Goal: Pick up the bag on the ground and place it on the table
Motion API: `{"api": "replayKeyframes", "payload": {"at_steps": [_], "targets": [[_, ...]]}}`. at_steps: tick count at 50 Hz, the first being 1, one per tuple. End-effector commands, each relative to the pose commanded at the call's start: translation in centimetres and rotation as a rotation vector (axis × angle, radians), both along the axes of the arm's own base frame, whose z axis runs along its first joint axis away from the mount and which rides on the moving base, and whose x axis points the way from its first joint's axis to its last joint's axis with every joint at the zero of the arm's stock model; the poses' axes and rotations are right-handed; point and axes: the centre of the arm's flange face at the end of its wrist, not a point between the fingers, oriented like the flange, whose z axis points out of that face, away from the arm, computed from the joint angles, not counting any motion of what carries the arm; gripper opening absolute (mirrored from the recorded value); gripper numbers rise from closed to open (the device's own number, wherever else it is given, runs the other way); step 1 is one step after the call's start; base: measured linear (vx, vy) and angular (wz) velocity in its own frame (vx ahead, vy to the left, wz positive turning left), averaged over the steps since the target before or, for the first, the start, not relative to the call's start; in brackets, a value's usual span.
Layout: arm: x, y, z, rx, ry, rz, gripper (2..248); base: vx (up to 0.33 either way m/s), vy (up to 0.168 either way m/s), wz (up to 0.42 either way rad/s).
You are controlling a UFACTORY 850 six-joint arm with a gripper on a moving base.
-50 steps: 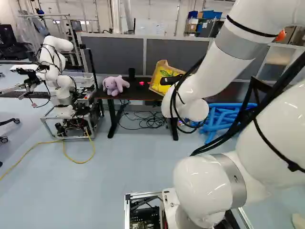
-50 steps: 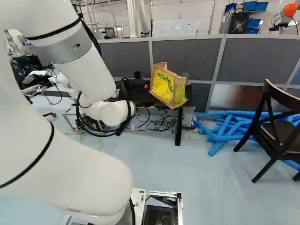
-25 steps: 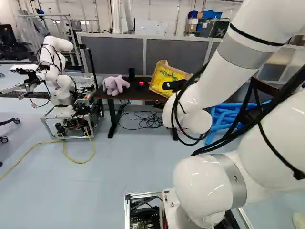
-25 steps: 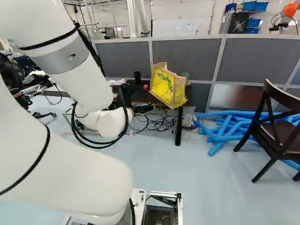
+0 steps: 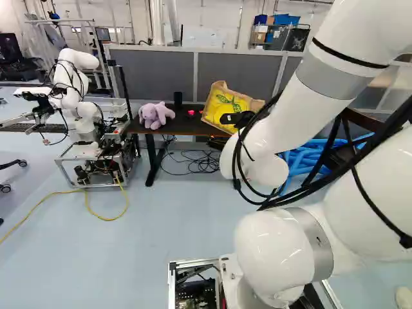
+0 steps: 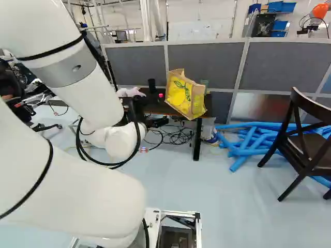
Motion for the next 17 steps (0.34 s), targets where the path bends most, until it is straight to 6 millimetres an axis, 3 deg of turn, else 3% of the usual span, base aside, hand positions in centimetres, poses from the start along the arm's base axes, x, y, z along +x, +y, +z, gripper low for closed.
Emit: {"api": "replayKeyframes", "payload": {"at_steps": [17], "targets": [[0.00, 0.00, 0.00, 0.000, 0.000, 0.000, 247, 0.000, 0.000, 0.000]]}}
